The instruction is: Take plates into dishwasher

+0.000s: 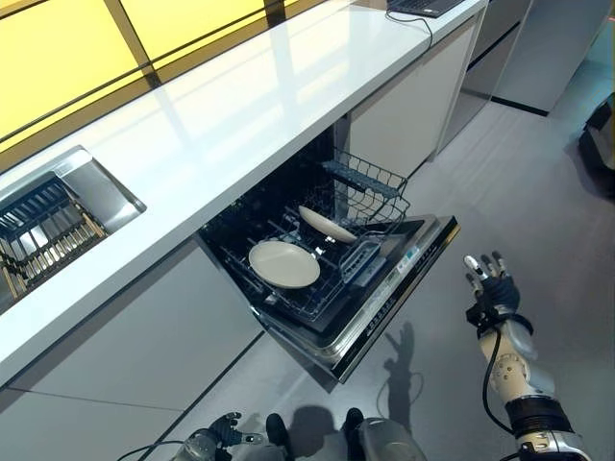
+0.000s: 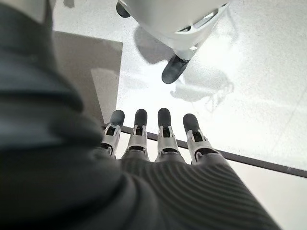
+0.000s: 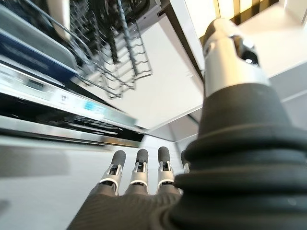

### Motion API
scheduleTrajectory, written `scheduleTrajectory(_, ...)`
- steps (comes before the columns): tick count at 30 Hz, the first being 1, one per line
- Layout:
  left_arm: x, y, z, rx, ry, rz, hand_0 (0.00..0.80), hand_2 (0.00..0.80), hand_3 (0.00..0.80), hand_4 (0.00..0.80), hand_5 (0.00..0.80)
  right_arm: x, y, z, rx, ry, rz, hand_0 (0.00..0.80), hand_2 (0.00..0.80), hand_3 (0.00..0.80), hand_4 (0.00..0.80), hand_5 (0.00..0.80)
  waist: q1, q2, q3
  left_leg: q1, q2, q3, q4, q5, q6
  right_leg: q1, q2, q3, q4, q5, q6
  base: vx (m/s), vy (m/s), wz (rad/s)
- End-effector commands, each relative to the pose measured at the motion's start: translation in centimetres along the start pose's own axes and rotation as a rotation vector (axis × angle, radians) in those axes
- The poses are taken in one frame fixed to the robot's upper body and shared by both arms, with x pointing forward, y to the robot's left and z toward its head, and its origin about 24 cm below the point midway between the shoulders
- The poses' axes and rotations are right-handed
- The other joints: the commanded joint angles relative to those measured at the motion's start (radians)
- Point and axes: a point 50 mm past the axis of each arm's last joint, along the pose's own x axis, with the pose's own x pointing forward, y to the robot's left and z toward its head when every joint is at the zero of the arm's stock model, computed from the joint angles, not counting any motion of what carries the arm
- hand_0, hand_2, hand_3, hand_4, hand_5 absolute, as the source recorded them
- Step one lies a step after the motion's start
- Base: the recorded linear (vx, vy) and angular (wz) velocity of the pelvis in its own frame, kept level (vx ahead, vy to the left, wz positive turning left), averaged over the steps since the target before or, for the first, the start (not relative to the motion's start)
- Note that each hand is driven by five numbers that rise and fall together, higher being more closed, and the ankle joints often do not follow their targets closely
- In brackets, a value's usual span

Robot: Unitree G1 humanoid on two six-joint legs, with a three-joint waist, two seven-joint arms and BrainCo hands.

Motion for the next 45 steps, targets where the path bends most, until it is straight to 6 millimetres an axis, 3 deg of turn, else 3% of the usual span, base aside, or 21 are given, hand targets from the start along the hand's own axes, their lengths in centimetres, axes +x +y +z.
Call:
scheduleTrajectory(1,0.4,1.7,2.3,-0.003,-0.054,0.045,0.0,0.0,0.0,0.0,0.0,1.7,2.7,2.7,0.085,-0.119,0.078,0.0,0.0,0.0,0.0,0.0,-0.013,-0.009,0.066,0.031,-0.047,-0.007,0.026,-0.139,0.019,0.136,-0.032,0.008,-0.218,-0.022,0.042,-0.049,0.075,-0.02)
scheduleTrajectory(6,0.5,2.0,4.0,-0.009,-0.108,0.05,0.0,0.0,0.0,0.0,0.0,3.1,4.0,4.3,0.01,-0.139,0.082,0.0,0.0,0.0,0.0,0.0,-0.009,0.062,0.113,0.004,-0.075,-0.039,0.004,-0.116,0.018,0.081,-0.061,-0.006,-0.178,-0.036,0.042,-0.045,0.089,0.01)
scheduleTrajectory(9,0.5,2.2,4.6,-0.014,-0.129,0.052,0.0,0.0,0.0,0.0,0.0,3.4,4.8,4.1,-0.021,-0.126,0.095,0.0,0.0,0.0,0.0,0.0,-0.006,0.091,0.133,-0.004,-0.09,-0.053,-0.013,-0.107,0.018,0.06,-0.075,-0.013,-0.156,-0.044,0.044,-0.014,0.102,0.03)
scheduleTrajectory(13,0.5,2.3,5.6,-0.027,-0.165,0.051,0.0,0.0,0.0,0.0,0.0,3.8,5.3,3.6,-0.045,-0.093,0.101,0.0,0.0,0.0,0.0,0.0,0.0,0.119,0.154,-0.013,-0.105,-0.068,-0.028,-0.098,0.021,0.04,-0.089,-0.02,-0.135,-0.051,0.046,0.005,0.105,0.09)
scheduleTrajectory(19,0.5,2.2,6.5,-0.027,-0.189,0.041,0.0,0.0,0.0,0.0,0.0,3.8,6.4,2.2,-0.103,-0.016,0.173,0.0,0.0,0.0,0.0,0.0,0.011,0.134,0.171,-0.027,-0.119,-0.083,-0.028,-0.1,0.028,0.03,-0.104,-0.033,-0.125,-0.052,0.05,0.018,0.092,0.1)
scheduleTrajectory(28,0.4,2.7,5.8,-0.043,-0.164,0.052,0.0,0.0,0.0,0.0,0.0,3.0,9.9,0.2,-0.225,0.082,0.414,0.0,0.0,0.0,0.0,0.0,0.036,0.114,0.18,-0.036,-0.128,-0.091,-0.028,-0.103,0.037,0.029,-0.106,-0.052,-0.129,-0.044,0.056,0.028,0.06,0.02)
scheduleTrajectory(31,0.4,3.1,5.2,-0.058,-0.139,0.062,0.0,0.0,0.0,0.0,0.0,2.0,12.6,-0.4,-0.253,0.082,0.593,0.0,0.0,0.0,0.0,0.0,0.05,0.091,0.18,-0.037,-0.126,-0.093,-0.028,-0.103,0.038,0.037,-0.1,-0.063,-0.146,-0.033,0.061,0.056,0.054,-0.06)
scheduleTrajectory(35,0.3,3.4,4.4,-0.072,-0.121,0.071,0.0,0.0,0.0,0.0,0.0,1.2,14.7,-0.4,-0.251,0.059,0.698,0.0,0.0,0.0,0.0,0.0,0.067,0.067,0.176,-0.04,-0.123,-0.094,-0.028,-0.104,0.039,0.046,-0.095,-0.078,-0.167,-0.02,0.067,0.051,0.045,-0.05)
scheduleTrajectory(45,0.2,3.5,2.3,-0.068,-0.052,0.078,0.0,0.0,0.0,0.0,0.0,1.1,16.1,-0.5,-0.232,0.042,0.715,0.0,0.0,0.0,0.0,0.0,0.117,0.012,0.159,-0.03,-0.134,-0.111,0.002,-0.129,0.06,0.087,-0.101,-0.11,-0.174,-0.012,0.079,0.094,0.066,0.07)
